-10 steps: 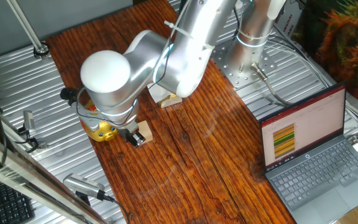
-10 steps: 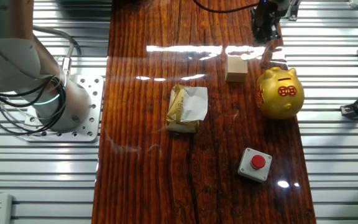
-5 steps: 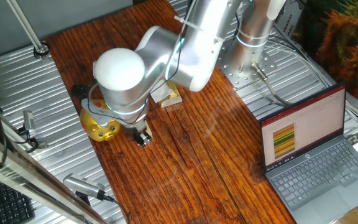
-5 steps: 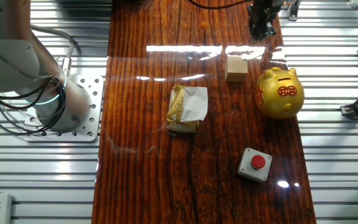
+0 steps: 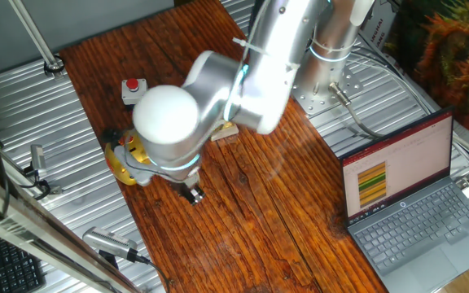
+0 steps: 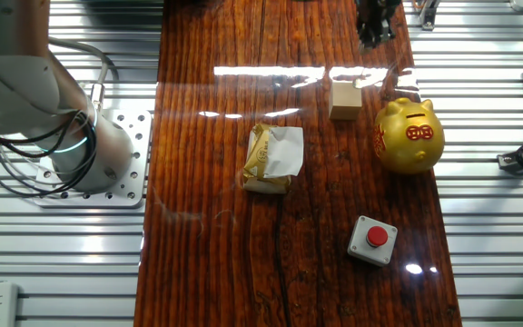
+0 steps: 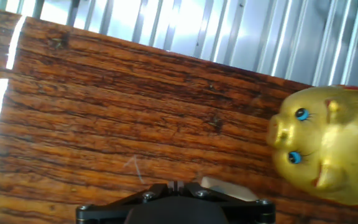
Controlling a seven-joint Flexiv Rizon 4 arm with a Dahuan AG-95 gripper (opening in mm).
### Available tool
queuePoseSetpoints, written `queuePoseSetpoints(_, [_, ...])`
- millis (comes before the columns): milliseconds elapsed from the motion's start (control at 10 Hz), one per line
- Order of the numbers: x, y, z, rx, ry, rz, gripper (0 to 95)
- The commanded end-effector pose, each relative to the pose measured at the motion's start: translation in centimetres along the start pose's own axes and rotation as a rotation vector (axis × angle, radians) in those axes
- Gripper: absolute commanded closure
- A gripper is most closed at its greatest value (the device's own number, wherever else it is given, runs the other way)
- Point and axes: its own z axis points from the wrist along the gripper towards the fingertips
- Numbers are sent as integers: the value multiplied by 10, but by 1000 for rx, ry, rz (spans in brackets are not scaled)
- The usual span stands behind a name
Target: Drop coins into a piggy bank
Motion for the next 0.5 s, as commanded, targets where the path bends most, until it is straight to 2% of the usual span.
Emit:
queuePoseSetpoints(100, [6,2,4,17,2,-2,950])
queuePoseSetpoints(200, [12,6,9,46,4,-10,950])
queuePoseSetpoints(300, [16,8,14,57,7,-11,950])
queuePoseSetpoints(400, [16,12,14,71,16,-11,950])
queuePoseSetpoints(500, [15,14,13,102,27,-23,950])
